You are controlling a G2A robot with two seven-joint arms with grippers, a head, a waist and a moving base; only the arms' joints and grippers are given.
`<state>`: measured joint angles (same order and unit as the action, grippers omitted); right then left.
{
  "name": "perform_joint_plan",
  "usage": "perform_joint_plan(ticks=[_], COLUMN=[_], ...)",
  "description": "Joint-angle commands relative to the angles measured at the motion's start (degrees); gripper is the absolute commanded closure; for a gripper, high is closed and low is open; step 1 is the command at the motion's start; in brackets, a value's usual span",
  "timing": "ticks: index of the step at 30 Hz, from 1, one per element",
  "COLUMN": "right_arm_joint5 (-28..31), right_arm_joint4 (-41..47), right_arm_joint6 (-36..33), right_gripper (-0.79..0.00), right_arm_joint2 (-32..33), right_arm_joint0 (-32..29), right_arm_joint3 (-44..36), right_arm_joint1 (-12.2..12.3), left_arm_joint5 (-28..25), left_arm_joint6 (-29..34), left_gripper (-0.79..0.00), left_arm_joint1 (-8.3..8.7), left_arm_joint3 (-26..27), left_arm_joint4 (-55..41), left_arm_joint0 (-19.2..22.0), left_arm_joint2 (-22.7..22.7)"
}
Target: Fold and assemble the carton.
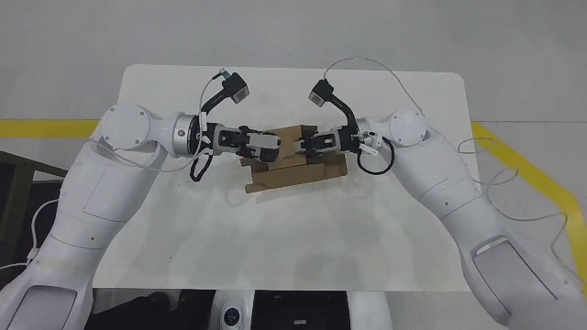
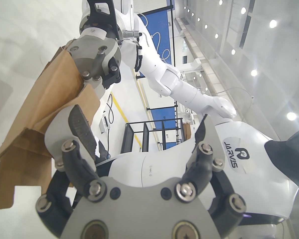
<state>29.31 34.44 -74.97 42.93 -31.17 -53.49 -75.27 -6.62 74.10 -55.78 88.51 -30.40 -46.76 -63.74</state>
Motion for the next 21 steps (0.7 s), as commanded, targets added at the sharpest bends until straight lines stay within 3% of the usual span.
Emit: perform_joint_plan(ticks=[1,21], right_arm_joint5=[0.08,-1.58], right_arm_joint4=[-0.12,-1.32], right_arm_joint6=[0.08,-1.58], right_gripper=[0.0,0.0], right_arm_joint2=[0.38,4.82], right_arm_joint0=[-0.09,-3.54], right_arm_joint3=[0.09,-4.54], right_arm_joint1=[0.04,1.78], left_arm_joint5=[0.07,0.8], left_arm_joint6=[-0.23,-3.32], left_gripper=[-0.785,-0.785], left_arm_joint1=[0.08,0.88], left_arm_joint3=[0.08,-3.87], left_arm_joint4=[-0.19,2.02], left_arm_joint0=[-0.26,-1.36], left_arm_joint2=[-0.5,-4.62])
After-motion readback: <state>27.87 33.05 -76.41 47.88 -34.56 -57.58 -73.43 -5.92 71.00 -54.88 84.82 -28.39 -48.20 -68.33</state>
